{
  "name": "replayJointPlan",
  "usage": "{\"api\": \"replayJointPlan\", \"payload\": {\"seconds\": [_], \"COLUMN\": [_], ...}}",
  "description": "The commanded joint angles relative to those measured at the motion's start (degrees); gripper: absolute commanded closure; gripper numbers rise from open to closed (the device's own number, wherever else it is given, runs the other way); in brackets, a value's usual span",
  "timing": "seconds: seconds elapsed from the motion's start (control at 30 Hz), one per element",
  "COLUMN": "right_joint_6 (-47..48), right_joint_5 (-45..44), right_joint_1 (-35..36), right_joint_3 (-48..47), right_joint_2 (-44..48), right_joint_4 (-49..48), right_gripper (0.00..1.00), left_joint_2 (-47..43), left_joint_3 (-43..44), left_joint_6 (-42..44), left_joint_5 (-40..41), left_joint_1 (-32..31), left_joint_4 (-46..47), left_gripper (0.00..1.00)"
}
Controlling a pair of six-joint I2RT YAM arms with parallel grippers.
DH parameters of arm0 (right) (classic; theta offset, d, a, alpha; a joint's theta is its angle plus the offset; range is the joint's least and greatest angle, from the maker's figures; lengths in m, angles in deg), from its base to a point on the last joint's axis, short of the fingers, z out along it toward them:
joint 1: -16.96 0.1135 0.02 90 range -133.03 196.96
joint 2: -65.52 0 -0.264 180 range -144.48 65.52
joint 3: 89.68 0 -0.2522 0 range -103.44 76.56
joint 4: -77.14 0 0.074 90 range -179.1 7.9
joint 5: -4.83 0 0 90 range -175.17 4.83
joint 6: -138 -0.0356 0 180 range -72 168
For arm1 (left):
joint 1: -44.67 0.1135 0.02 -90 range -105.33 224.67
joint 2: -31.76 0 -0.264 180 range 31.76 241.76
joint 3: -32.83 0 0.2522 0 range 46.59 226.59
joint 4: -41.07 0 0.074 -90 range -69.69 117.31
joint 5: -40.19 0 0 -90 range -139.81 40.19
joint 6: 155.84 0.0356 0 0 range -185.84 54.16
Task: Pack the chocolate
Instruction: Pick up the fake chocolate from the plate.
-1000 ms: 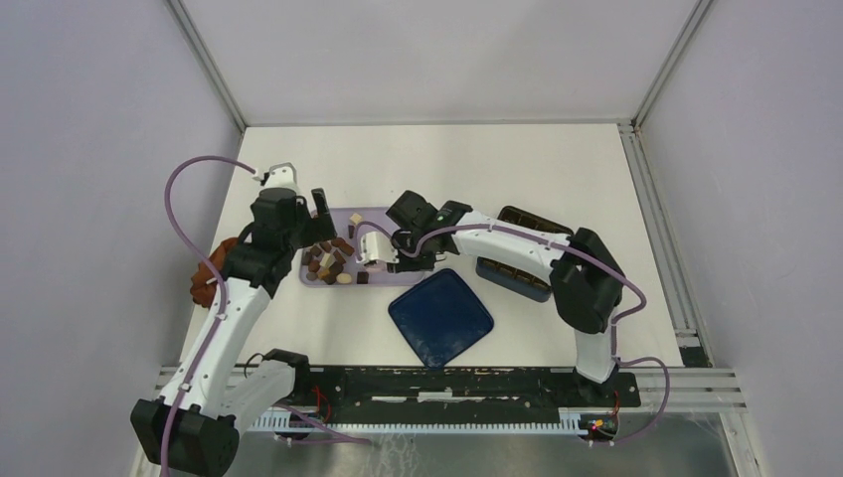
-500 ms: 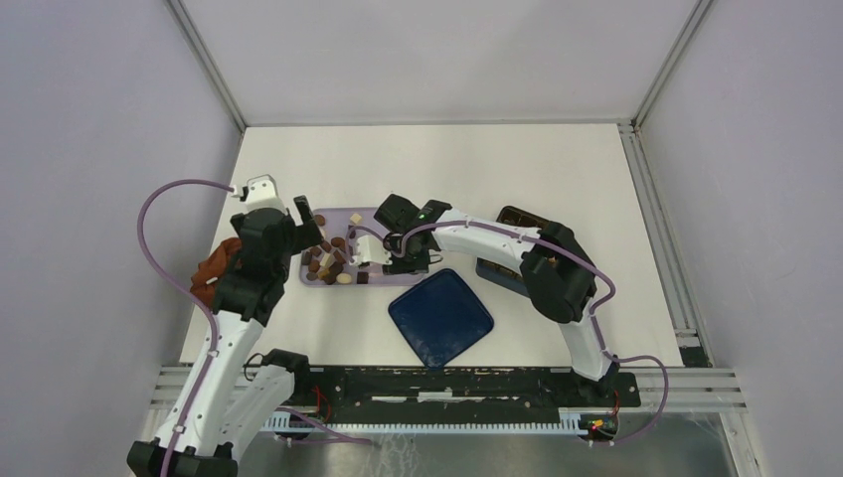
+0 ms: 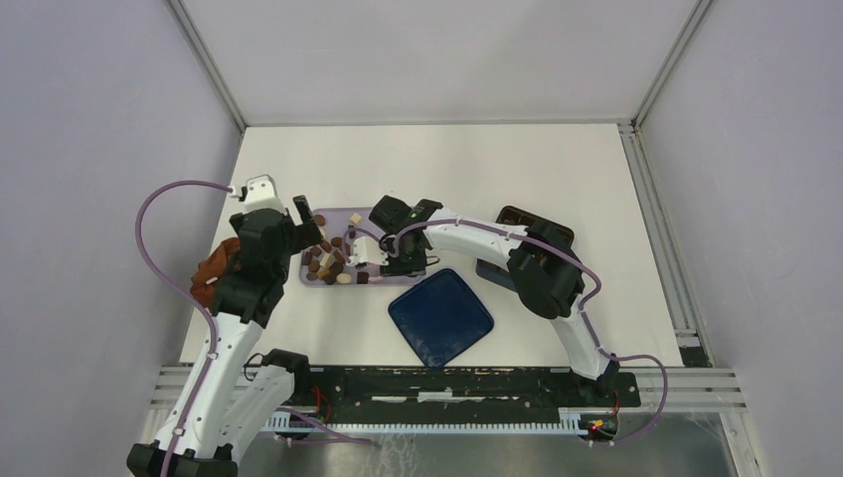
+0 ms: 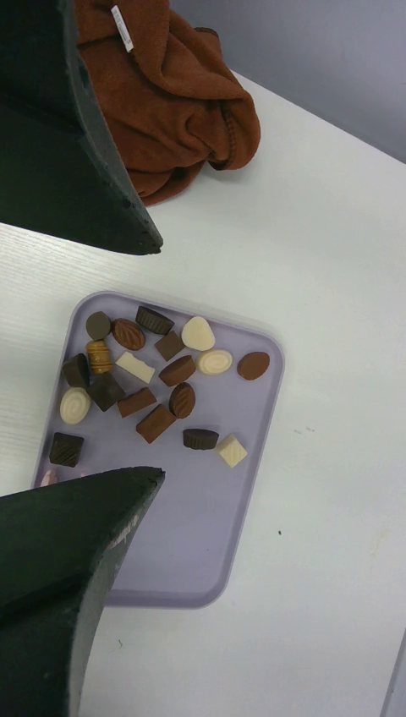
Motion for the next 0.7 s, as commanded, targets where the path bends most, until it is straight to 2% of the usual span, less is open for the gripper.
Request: {"api": "replayJointPlan", "payload": {"seconds": [0.0,0.67], "right_joint_6": [-0.9,-2.8], "right_joint_5": [0.8,1.8], "right_joint_1": [0.3,1.5], "right_joint_3": [-4.0,-10.6], "right_joint_2": [-1.2,-4.8], "right_joint_4": [1.0,4.2], "right_gripper": [0.58,0.55], "left_joint_2": [-0.7,-1.1], "left_joint_3": [-0.1,-0.1], "left_joint_6": [2.6,2.6], "left_joint_5": [0.5,0.2], "left_joint_1": [0.4,0.4], "left_joint_4": [2.4,2.6], "left_gripper": [0.00,0.00]}}
